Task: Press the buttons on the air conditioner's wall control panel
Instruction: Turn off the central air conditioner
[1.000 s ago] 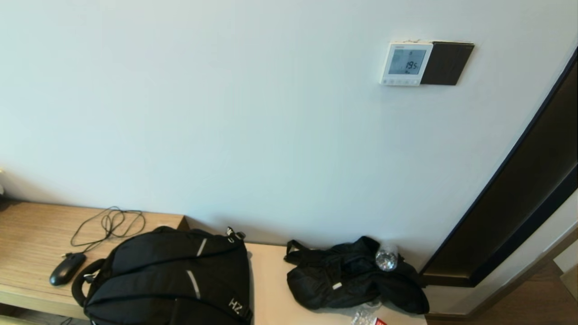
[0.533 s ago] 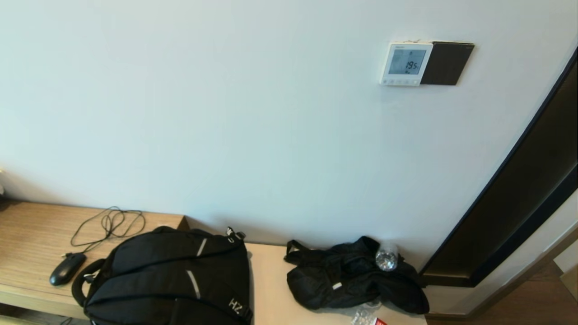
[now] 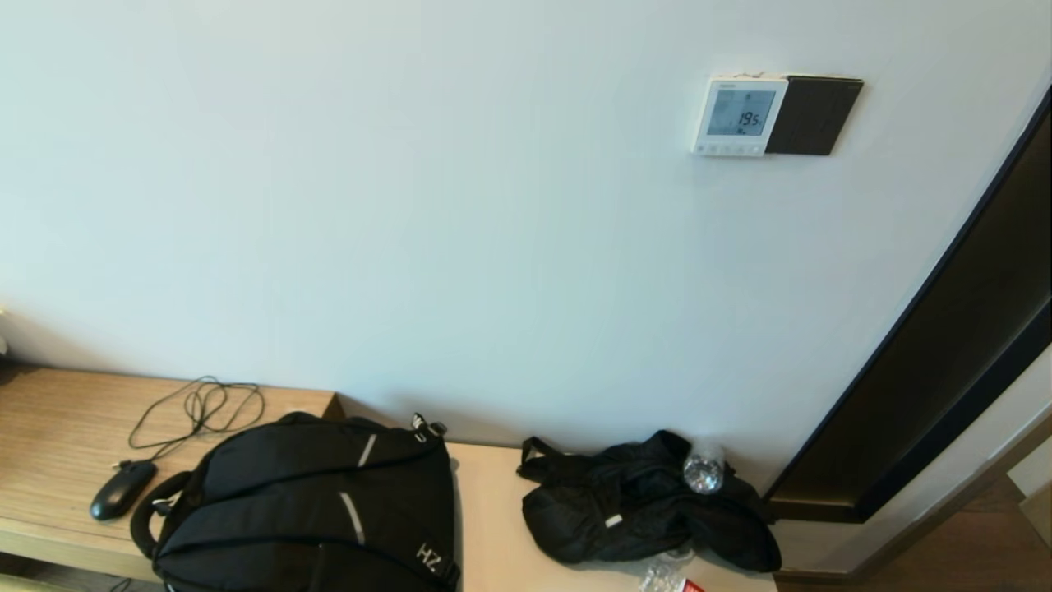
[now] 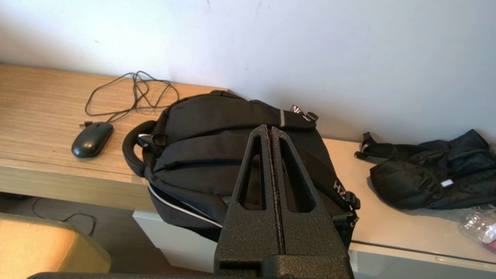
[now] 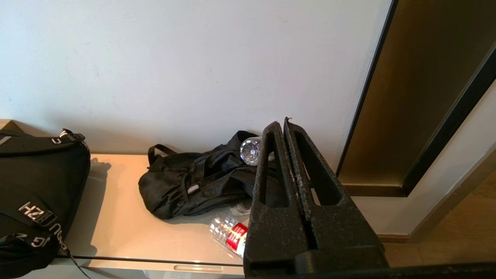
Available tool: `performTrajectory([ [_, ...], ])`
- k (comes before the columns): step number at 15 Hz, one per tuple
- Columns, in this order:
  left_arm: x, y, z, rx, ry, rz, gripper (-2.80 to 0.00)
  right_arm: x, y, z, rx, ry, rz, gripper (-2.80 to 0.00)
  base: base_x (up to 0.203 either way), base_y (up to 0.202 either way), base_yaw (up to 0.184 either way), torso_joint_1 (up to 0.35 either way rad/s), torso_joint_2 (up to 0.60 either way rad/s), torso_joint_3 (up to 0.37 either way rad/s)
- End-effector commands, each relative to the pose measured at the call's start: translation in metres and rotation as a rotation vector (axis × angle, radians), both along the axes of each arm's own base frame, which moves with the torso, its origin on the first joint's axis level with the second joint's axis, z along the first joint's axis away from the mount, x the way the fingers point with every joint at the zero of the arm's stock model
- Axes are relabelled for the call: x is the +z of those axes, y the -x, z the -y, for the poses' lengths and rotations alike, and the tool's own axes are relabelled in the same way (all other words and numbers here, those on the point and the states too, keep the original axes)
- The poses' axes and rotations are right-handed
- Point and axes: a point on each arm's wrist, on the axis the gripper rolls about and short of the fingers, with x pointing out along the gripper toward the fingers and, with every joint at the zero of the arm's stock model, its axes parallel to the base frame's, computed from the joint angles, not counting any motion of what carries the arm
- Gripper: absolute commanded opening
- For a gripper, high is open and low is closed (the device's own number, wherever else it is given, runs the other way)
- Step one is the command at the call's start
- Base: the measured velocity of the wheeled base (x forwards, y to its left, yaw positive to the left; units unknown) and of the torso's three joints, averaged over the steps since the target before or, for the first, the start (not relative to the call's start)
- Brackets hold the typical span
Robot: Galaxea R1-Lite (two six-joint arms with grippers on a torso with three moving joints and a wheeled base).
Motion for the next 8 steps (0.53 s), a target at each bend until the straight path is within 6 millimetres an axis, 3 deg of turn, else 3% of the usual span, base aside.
performTrajectory([
  [1,0.0,0.0,0.0,0.001,0.0,-0.001,-2.8,0.0,0.0,0.0,0.001,0.0,-0.001,-2.8,0.0,0.0,0.0,0.0,0.0,0.0],
  [4,0.0,0.0,0.0,0.001,0.0,-0.001,-2.8,0.001,0.0,0.0,0.0,0.0,0.0,-2.8,0.0,0.0,0.0,0.0,0.0,0.0],
  [8,0.0,0.0,0.0,0.001,0.0,-0.001,-2.8,0.04,0.011,0.0,0.012,0.0,0.003,-2.8,0.0,0.0,0.0,0.0,0.0,0.0],
])
